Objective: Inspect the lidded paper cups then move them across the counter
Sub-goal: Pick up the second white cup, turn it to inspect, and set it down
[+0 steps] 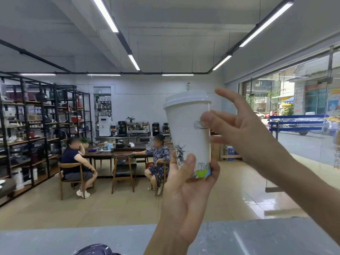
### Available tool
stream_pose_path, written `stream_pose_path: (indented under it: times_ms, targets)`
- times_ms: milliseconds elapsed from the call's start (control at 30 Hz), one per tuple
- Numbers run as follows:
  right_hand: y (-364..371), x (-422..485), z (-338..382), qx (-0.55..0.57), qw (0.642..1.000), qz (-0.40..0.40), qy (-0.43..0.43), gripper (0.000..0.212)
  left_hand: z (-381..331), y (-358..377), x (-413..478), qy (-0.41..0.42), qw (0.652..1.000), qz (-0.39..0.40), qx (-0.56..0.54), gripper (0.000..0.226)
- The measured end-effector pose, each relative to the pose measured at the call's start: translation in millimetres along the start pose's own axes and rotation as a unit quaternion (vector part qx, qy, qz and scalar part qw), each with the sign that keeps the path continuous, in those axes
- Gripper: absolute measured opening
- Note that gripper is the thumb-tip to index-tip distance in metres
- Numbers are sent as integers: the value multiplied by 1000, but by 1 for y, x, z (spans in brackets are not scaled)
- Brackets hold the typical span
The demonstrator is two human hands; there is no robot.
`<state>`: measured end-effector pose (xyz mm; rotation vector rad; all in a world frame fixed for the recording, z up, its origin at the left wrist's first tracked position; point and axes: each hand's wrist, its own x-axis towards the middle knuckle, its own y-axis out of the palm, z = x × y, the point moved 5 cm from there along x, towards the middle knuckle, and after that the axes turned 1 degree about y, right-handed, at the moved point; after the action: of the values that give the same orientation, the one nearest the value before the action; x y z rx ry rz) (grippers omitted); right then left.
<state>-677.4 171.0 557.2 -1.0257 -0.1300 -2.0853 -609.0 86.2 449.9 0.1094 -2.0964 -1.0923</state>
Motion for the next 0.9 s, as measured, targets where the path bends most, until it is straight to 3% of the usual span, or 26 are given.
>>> stream_pose_path:
  times_ms: [100,167,267,333,467,700,800,900]
  targets:
    - [19,-18,4,-101,995,1,-7,101,5,3,-2,94,979,-32,178,53]
    - [21,-19,5,-123,992,-25,-24,100,10,2,-3,128,964,-47,227,50]
    - [12,-13,2,-68,997,-31,-27,87,8,-6,-8,114,977,-33,177,49]
    - [8,-9,-1,6,1000,2,-12,82,3,-5,-13,47,990,-14,131,64]
    - [11,-7,-13,76,996,40,22,75,-3,-2,-24,-45,986,7,157,69]
    - [27,-8,-15,111,991,66,35,73,-18,-1,-36,-12,979,-30,203,76]
    - [36,-10,-9,94,990,88,57,83,-28,-2,-40,17,973,-61,221,82]
    - [48,-20,-1,6,995,73,72,100,-43,-12,-48,89,951,-106,278,69]
